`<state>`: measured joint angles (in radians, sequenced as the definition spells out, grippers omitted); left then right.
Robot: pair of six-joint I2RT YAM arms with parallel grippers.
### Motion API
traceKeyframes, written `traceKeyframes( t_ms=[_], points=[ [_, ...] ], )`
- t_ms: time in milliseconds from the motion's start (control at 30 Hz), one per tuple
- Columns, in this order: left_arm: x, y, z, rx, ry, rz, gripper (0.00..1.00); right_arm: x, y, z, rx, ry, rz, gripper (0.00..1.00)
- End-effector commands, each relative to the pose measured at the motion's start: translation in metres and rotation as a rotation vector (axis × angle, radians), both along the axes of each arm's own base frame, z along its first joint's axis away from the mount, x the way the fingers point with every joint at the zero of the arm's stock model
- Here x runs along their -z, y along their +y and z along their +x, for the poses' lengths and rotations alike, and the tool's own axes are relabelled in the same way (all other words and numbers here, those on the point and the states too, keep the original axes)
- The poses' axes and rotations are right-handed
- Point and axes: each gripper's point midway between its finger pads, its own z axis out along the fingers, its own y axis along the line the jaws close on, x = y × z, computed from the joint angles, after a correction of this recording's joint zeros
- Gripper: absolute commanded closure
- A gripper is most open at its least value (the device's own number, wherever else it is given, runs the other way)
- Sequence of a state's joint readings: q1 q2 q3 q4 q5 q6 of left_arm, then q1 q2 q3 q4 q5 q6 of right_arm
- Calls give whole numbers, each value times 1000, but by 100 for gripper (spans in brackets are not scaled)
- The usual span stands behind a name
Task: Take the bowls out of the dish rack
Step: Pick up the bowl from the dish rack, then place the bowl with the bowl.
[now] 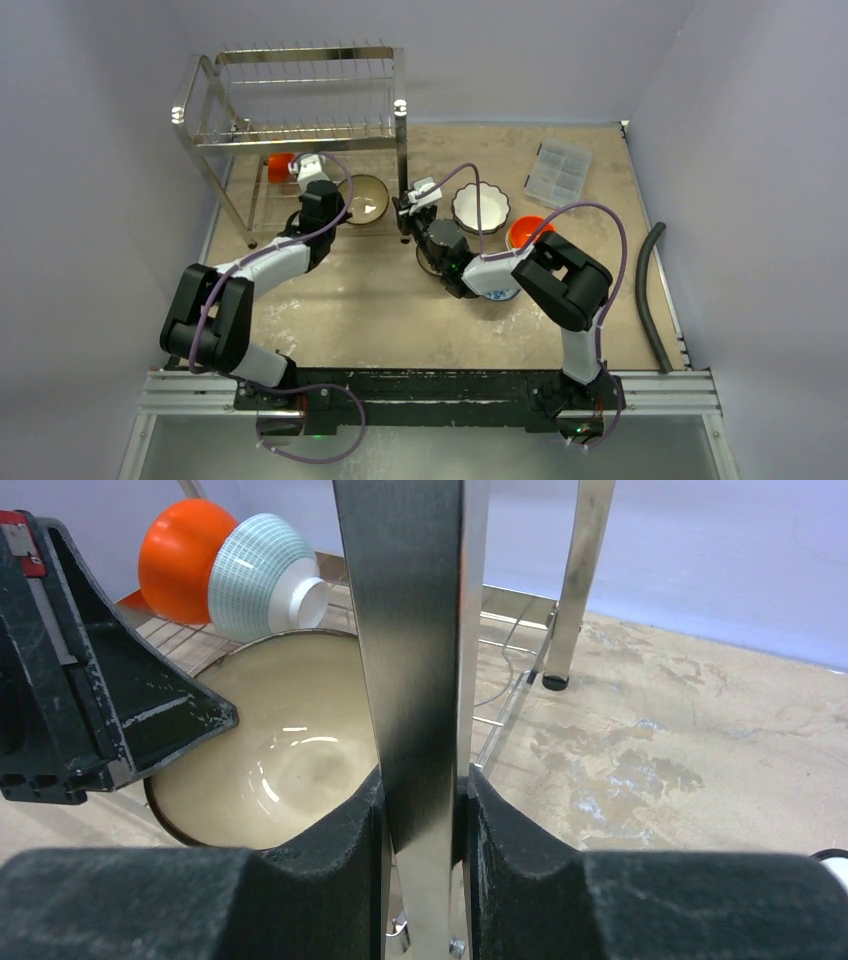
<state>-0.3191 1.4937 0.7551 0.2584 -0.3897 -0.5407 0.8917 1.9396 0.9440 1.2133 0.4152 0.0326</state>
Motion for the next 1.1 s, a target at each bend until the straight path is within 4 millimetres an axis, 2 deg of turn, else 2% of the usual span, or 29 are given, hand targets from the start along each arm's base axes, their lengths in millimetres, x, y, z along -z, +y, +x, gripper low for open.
traceKeyframes(
  t_ms=[0, 200, 400, 567, 767, 1067],
  points=[
    [-31, 0, -5, 23, -54, -4, 100, 21, 14, -22, -93, 72, -24, 100],
    [-53, 6, -18, 25, -59, 15, 100, 18, 11, -18, -82, 70, -30, 100],
    [-68, 12, -35, 27, -61, 19, 100, 10, 7, -14, -74, 57, -32, 90],
    [-62, 14, -61, 56, -22, 7, 100, 2, 5, -1, -54, 44, -58, 84],
    [-64, 11, -86, 105, -7, -17, 100, -14, 3, -2, -70, 30, -49, 67],
    [-70, -3, -100, 196, 0, -64, 100, -37, -5, -16, -93, 42, -20, 36]
  ],
)
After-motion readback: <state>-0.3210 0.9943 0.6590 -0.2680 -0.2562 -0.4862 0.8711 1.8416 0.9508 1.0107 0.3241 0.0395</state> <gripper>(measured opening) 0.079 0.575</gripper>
